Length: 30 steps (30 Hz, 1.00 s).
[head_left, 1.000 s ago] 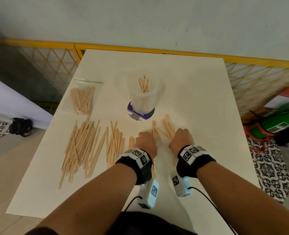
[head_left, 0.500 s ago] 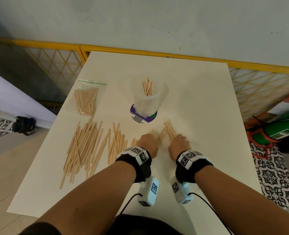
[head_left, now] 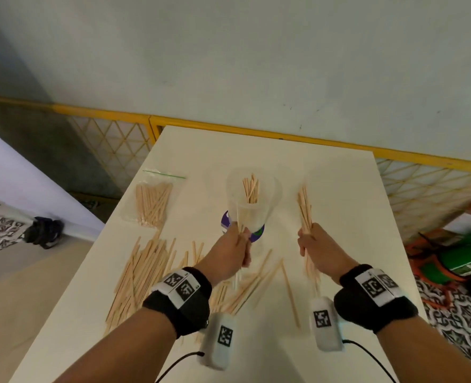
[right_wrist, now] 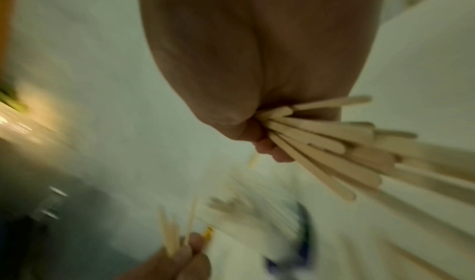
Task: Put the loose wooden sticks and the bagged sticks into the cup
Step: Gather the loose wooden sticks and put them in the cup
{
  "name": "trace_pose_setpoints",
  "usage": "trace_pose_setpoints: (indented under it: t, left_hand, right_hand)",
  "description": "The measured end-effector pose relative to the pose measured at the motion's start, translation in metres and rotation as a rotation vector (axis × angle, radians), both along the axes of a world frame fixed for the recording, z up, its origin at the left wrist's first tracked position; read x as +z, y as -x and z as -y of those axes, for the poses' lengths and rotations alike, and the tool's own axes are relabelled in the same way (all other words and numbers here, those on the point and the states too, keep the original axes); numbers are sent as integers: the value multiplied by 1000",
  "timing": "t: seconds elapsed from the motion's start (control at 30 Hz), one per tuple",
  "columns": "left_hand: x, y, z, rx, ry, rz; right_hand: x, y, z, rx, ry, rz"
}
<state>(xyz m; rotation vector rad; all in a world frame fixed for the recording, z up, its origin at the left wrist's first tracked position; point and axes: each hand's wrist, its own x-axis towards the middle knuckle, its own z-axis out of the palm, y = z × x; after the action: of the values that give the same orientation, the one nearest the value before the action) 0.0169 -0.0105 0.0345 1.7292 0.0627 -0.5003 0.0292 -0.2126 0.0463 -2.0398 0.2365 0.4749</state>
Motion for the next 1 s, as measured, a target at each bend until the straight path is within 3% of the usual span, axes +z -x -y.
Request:
trace_pose_setpoints:
  t: [0.1, 0.27, 0.33, 0.47, 0.57, 0.77, 1.0]
  left_hand:
    - [36, -23, -7, 55, 150, 153]
    - [93, -83, -5, 208, 470, 208]
    - [103, -104, -5, 246, 512, 250]
    - [95, -131, -5, 261, 305, 385]
    - [73, -137, -4, 229, 109, 412]
    - [26, -143, -10, 104, -169, 434]
    - [25, -147, -10, -19, -436, 575]
  right_hand:
    - [49, -30, -8, -21, -106, 173]
    - [128, -91, -42, -75, -347, 444]
    - [144, -113, -55, -94, -384, 531]
    - [138, -146, -81, -143, -337, 664]
    - [105, -155, -94, -122, -241, 692]
    - [29, -143, -90, 5, -137, 563]
    - [22, -139, -81, 204, 41, 481]
